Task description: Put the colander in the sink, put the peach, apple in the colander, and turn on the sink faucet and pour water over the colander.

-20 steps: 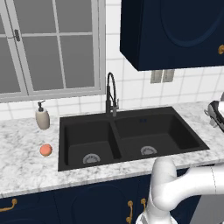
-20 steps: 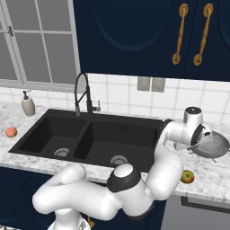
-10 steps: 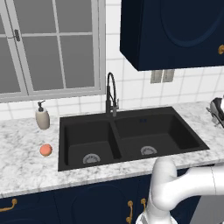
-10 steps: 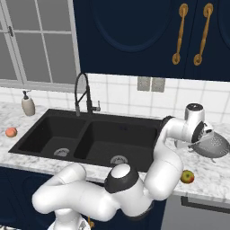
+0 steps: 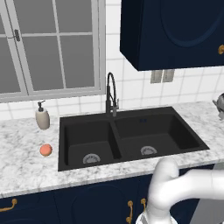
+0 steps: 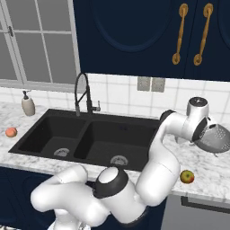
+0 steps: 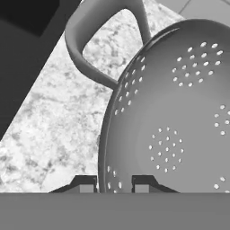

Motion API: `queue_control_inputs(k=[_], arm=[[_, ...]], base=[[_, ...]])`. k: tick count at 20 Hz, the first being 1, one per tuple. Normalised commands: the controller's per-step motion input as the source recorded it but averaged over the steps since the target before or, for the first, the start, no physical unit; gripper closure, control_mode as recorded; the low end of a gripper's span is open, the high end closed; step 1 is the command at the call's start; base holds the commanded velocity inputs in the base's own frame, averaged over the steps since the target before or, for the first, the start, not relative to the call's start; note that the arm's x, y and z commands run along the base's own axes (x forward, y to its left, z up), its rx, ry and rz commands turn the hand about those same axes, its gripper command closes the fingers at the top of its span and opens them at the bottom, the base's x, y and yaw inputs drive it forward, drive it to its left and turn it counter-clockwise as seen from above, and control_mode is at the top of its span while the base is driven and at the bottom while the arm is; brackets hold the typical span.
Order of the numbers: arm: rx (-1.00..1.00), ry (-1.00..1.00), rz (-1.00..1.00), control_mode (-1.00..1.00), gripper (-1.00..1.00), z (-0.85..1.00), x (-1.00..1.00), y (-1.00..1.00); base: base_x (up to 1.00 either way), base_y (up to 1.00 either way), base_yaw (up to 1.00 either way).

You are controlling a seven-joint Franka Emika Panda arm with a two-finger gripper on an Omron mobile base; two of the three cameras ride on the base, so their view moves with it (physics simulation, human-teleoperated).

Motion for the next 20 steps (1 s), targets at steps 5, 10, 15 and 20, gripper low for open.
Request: queue_control_inputs(k=[5, 10, 15, 20], arm=[[-0.02, 0.0, 0.05, -1.0, 1.0, 0.48, -0.56, 0.68], [-0.03, 0.01, 0.15, -1.0, 1.0, 0.09, -0.34, 0.95], [-0.03, 0.0, 0.15, -1.0, 1.0, 0.0, -0.42, 0.95], [0.0, 0.0, 0.1, -1.0, 1.0, 0.16, -0.16, 0.89]], base=[[0.0, 0.0, 0.0], [0.0, 0.0, 0.0], [0.0, 0.0, 0.0], [0.0, 0.0, 0.0]])
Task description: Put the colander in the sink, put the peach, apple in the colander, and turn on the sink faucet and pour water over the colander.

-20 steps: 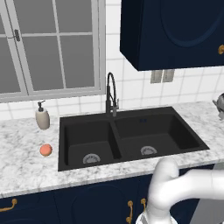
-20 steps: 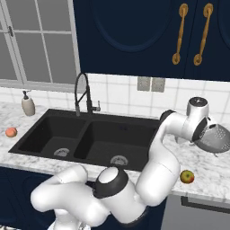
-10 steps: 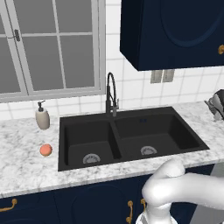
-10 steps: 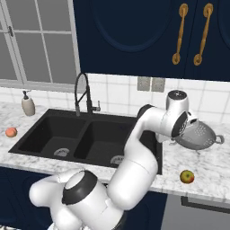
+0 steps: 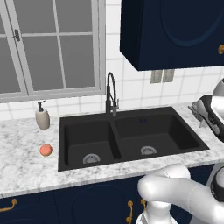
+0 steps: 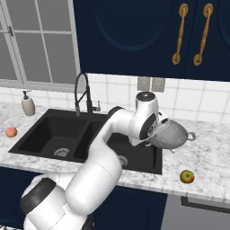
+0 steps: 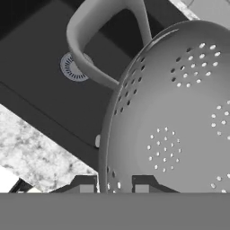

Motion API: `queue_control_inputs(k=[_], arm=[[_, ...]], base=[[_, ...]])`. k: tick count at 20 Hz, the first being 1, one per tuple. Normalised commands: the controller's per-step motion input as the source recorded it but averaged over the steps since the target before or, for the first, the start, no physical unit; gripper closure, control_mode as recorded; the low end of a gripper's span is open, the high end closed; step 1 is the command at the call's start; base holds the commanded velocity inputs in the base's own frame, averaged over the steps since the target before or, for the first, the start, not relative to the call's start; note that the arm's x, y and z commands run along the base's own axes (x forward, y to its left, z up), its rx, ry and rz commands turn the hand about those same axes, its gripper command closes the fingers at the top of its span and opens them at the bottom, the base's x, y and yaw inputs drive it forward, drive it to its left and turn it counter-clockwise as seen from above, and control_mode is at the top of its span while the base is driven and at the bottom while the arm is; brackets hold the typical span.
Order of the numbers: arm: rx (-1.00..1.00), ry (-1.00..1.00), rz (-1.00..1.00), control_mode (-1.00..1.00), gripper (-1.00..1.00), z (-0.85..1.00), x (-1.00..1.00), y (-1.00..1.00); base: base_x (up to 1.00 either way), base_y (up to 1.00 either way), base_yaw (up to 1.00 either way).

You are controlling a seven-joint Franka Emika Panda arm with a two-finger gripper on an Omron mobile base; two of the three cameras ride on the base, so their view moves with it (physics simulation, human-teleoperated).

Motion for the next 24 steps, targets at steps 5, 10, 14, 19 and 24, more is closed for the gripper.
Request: queue_control_inputs(k=[5, 10, 14, 19, 24], arm=[[0.0, 0.02, 0.08, -1.0, 1.0, 0.37, -0.15, 0.91], [0.0, 0.07, 0.06, -1.0, 1.0, 0.36, -0.23, 0.88], [0.0, 0.05, 0.04, -1.0, 1.0, 0.25, -0.4, 0.81], [0.0, 0.03, 0.02, -1.0, 1.0, 0.21, -0.31, 0.8], [0.0, 0.02, 0.01, -1.0, 1.0, 0.03, -0.08, 0.89]], base=[[0.0, 0.0, 0.0], [0.0, 0.0, 0.0], [0.0, 0.0, 0.0], [0.0, 0.0, 0.0], [0.0, 0.0, 0.0]])
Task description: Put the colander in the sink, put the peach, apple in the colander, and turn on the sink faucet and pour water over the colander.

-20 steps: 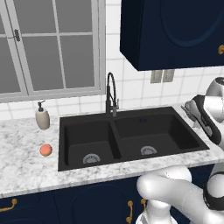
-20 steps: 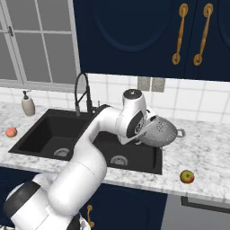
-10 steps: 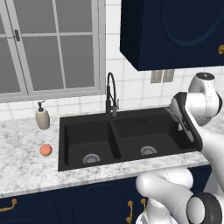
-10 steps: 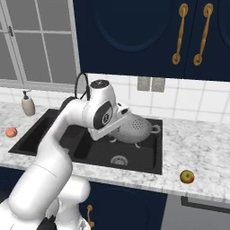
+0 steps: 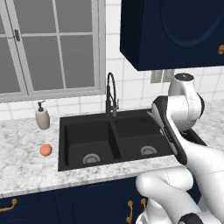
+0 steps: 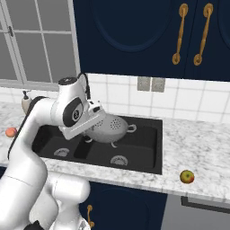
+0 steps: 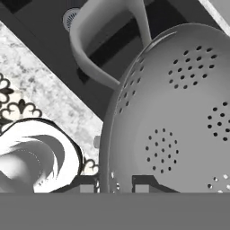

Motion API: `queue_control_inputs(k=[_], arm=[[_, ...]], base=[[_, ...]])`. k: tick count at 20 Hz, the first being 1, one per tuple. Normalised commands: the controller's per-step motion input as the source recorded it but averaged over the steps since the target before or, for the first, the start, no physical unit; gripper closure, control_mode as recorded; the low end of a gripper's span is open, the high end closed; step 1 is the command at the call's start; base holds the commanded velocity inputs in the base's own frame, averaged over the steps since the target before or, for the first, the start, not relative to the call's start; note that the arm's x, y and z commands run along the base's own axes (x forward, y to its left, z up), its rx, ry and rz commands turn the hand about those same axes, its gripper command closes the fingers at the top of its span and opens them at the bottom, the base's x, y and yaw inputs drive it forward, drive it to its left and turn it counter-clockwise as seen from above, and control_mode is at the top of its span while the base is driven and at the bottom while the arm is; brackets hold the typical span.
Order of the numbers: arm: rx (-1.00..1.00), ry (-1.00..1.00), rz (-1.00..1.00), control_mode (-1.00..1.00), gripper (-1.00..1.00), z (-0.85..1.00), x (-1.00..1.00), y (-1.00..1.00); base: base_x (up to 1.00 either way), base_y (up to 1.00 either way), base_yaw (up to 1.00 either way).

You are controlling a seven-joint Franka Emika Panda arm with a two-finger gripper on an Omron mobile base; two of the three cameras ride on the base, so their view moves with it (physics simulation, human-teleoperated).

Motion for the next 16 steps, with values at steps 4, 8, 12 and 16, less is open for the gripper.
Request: queue_control_inputs(k=[4, 8, 12, 16], arm=[[0.0, 0.02, 0.0, -1.0, 1.0, 0.0, 0.0, 0.93], [0.0, 0.01, 0.0, -1.0, 1.0, 0.0, 0.0, 0.99], [0.0, 0.0, 0.0, -1.0, 1.0, 0.0, 0.0, 1.0], [-0.01, 0.0, 0.0, -1.0, 1.0, 0.0, 0.0, 1.0]], base=[[0.0, 0.0, 0.0], [0.0, 0.0, 0.0], [0.0, 0.0, 0.0], [0.0, 0.0, 0.0]])
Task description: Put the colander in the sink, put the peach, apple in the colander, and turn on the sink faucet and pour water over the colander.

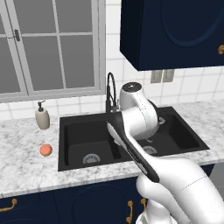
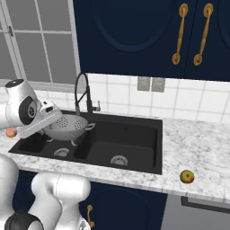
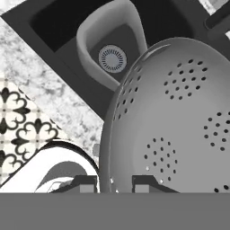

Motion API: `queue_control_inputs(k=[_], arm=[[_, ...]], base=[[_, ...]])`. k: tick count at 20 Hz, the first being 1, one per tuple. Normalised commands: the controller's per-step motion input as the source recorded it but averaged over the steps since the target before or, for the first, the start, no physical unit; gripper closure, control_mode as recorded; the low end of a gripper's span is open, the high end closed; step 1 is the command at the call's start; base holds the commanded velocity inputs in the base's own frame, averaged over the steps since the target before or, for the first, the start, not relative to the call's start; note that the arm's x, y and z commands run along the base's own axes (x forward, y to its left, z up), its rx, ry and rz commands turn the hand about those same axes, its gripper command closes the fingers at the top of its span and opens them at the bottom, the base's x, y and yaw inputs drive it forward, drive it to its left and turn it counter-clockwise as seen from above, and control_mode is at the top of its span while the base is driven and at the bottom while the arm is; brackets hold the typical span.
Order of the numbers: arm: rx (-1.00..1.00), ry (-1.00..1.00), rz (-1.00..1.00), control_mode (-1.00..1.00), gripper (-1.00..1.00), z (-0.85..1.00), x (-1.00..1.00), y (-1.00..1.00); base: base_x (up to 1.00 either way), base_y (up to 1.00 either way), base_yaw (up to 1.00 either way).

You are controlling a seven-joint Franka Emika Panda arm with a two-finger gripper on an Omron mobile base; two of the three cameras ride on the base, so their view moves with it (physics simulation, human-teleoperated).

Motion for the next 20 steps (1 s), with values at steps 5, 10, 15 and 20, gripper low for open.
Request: queue_control_inputs(k=[5, 10, 15, 20], arm=[[-0.01, 0.07, 0.0, -1.0, 1.0, 0.0, 0.0, 0.95], [-0.02, 0.03, 0.0, -1.0, 1.0, -0.11, 0.06, 0.83], [-0.01, 0.01, 0.0, -1.0, 1.0, -0.35, 0.08, 0.69], [0.0, 0.0, 0.01, -1.0, 1.0, -0.39, 0.16, 0.42]], base=[[0.0, 0.0, 0.0], [0.0, 0.0, 0.0], [0.0, 0.0, 0.0], [0.0, 0.0, 0.0]])
